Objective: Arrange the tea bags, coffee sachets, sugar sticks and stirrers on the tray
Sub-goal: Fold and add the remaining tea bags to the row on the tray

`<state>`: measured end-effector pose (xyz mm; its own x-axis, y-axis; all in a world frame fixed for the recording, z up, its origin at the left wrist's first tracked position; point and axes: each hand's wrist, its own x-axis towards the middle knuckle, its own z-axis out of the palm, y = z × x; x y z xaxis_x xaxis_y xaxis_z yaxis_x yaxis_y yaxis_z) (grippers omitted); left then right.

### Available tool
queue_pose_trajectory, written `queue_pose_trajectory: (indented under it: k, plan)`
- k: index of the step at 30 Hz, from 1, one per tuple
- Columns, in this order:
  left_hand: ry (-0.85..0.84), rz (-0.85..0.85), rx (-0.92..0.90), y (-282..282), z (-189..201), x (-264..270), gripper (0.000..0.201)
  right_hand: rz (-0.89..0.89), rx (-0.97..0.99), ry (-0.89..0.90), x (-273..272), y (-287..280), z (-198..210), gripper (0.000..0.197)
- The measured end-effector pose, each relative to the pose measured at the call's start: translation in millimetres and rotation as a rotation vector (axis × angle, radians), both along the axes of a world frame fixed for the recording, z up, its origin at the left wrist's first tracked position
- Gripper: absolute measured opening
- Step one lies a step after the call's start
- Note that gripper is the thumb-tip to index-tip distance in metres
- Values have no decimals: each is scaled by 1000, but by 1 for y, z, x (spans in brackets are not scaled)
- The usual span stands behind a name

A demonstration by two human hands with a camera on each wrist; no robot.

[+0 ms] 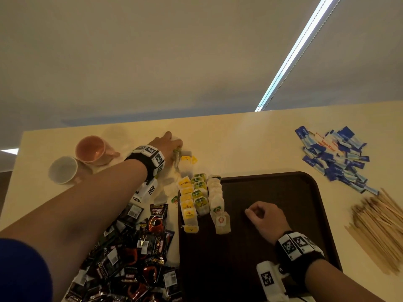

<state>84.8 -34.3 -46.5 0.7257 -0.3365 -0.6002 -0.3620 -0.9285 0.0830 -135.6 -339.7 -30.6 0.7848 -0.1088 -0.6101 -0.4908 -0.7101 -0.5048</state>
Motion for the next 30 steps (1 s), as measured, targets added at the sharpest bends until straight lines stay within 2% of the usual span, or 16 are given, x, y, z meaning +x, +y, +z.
queue_pose_trajectory:
  k: [2, 7, 13, 19, 21, 23, 26, 27, 28, 29, 30]
  plan:
    - [15, -4, 17, -2, -2, -6, 37, 1, -3, 4, 0, -1, 1, 10]
    - [2, 96, -49, 6, 17, -11, 30, -17, 20, -13, 2, -3, 8, 9]
    - [-196, 320, -335, 25, 91, -35, 19, -2, 15, -85, 5, -2, 20, 11]
    - [-191, 353, -580, 1, 158, -107, 20, 54, 29, -200, 5, 22, 43, 17]
    - [-192, 344, -652, -13, 171, -132, 21, 63, 75, -277, 5, 35, 55, 18]
    - [-216, 345, -722, -24, 184, -153, 20, 83, 178, -378, 6, 47, 71, 28]
    - [-247, 372, -860, -35, 204, -177, 17, 201, 388, -450, 5, 64, 97, 68]
    - [-244, 386, -915, -38, 211, -185, 18, 249, 440, -439, 4, 69, 106, 76]
    - [-232, 405, -967, -40, 216, -191, 18, 286, 484, -406, 3, 74, 113, 75]
    - [-220, 419, -1019, -43, 223, -198, 19, 315, 520, -382, 2, 78, 119, 66]
    - [-209, 431, -1069, -45, 228, -203, 19, 338, 548, -368, 1, 80, 124, 49]
